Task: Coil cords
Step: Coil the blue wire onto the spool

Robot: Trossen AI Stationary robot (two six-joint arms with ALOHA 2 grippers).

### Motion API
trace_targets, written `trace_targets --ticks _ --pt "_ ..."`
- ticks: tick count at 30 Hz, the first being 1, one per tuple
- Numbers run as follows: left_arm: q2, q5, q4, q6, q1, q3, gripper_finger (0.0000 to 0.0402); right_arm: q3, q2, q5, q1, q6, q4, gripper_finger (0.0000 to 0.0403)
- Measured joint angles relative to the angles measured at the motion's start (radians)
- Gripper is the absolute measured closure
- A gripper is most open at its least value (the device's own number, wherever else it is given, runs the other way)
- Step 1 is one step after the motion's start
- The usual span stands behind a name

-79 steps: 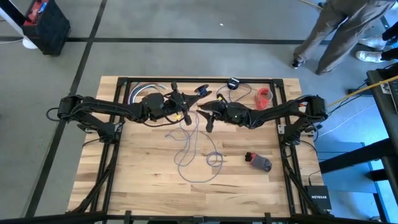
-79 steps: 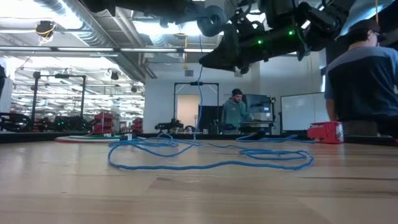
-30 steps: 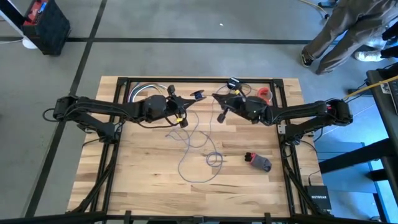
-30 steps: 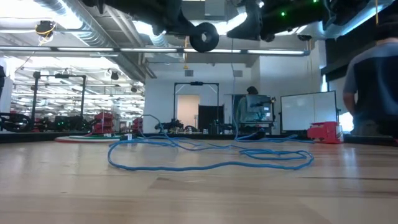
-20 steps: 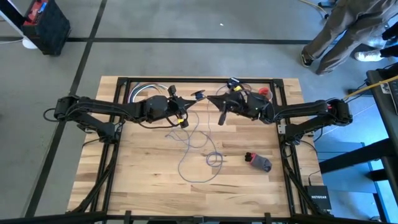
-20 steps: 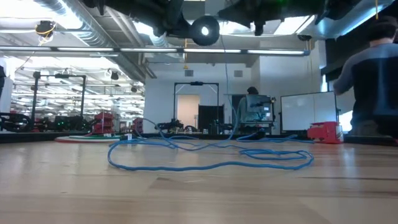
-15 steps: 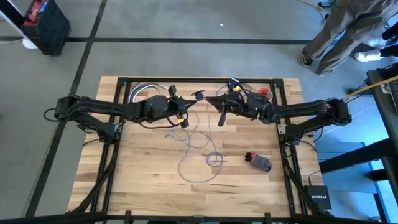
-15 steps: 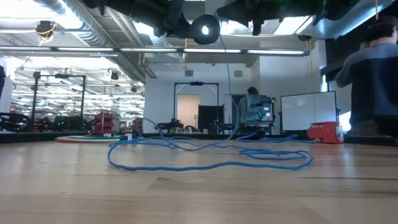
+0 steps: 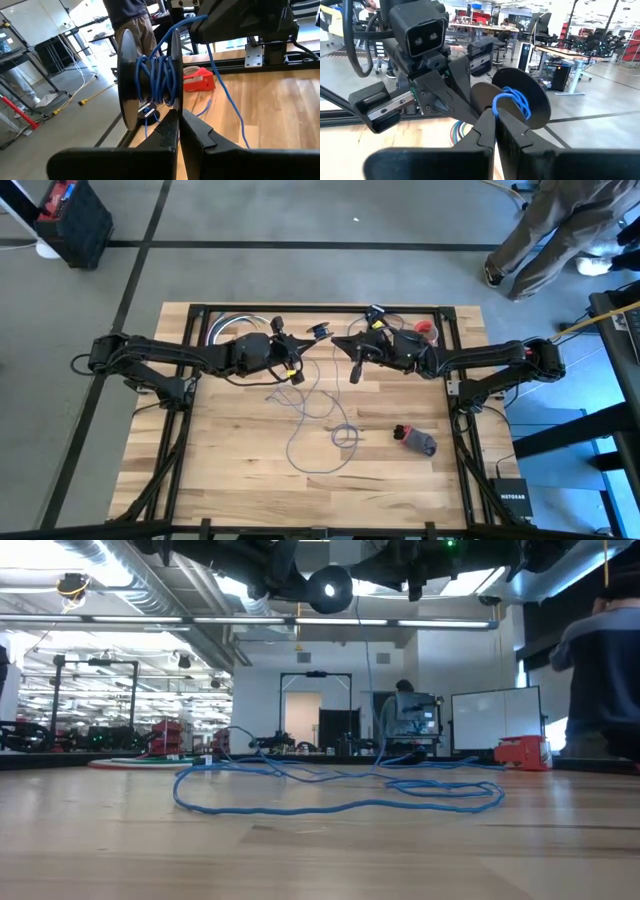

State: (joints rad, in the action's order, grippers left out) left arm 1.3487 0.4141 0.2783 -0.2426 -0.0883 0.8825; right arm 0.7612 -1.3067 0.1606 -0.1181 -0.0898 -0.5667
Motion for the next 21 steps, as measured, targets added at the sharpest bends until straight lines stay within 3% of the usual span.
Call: trace_targets --ticks 6,12,21 --pt "0.0 0.0 -0.004 0.0 0.0 0.0 0.0401 0.0 0.0 -0.003 0.0 -0.001 0.007 0.0385" --pt "0.0 -0.001 -0.01 0.0 0.001 0.0 0.0401 0.0 0.003 0.026 0.0 -0.129 0.101 0.0336" --pt "0.0 -0.004 -0.104 -0.074 0.03 0.0 0.0401 0.0 0.131 0.147 0.001 -0.294 0.501 0.0286"
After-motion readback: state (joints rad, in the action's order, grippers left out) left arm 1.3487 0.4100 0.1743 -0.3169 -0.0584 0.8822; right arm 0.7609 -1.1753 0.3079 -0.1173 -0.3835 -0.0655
